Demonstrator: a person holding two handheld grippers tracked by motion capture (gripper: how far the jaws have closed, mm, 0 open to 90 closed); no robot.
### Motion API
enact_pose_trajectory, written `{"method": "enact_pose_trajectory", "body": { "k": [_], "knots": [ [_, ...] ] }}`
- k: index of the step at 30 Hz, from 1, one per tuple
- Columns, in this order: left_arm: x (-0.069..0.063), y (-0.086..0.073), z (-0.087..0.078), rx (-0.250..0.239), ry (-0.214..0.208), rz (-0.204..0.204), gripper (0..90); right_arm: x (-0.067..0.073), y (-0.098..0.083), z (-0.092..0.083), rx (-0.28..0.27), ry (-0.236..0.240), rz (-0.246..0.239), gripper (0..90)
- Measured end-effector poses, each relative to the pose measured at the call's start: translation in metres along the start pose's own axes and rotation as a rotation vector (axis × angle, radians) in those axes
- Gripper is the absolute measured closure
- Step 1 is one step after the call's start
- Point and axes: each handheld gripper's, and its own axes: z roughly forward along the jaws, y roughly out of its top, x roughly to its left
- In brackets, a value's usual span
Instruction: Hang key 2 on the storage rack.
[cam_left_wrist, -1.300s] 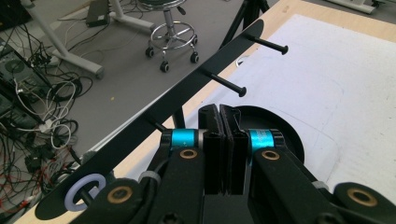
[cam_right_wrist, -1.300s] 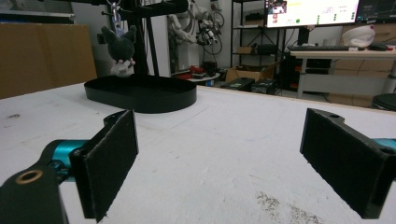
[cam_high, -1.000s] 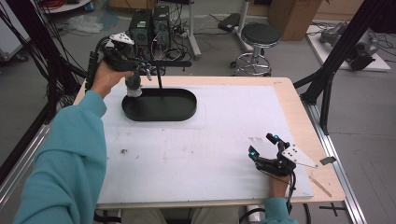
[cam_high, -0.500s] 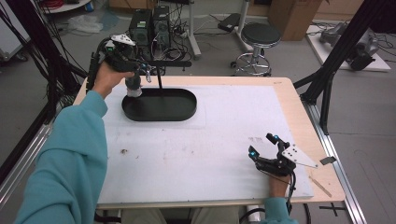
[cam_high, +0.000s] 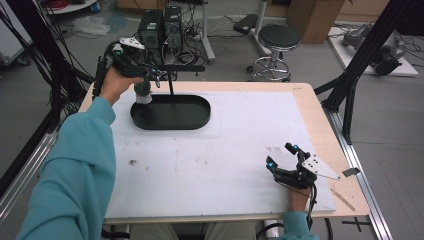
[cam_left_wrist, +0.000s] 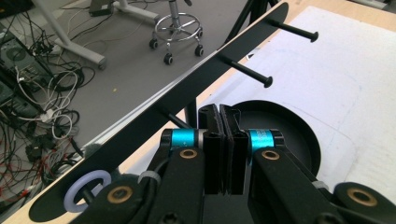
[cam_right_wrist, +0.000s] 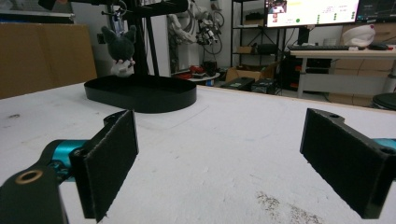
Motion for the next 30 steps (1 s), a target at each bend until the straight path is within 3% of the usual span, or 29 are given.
{"method": "enact_pose_trajectory", "body": {
  "k": [20,30],
  "knots": [
    [-0.0026,-0.0030,0.0008,0.022,-0.012,0.009,88.2,0.0007,0.0000,-0.0002,0.006,0.000,0.003,10.7],
    [0.0031,-0.0051,0.0014,0.018,-0.006,-0.005,88.1,0.0004,0.0000,-0.0001,0.005,0.002,0.004,10.7]
  ]
}}
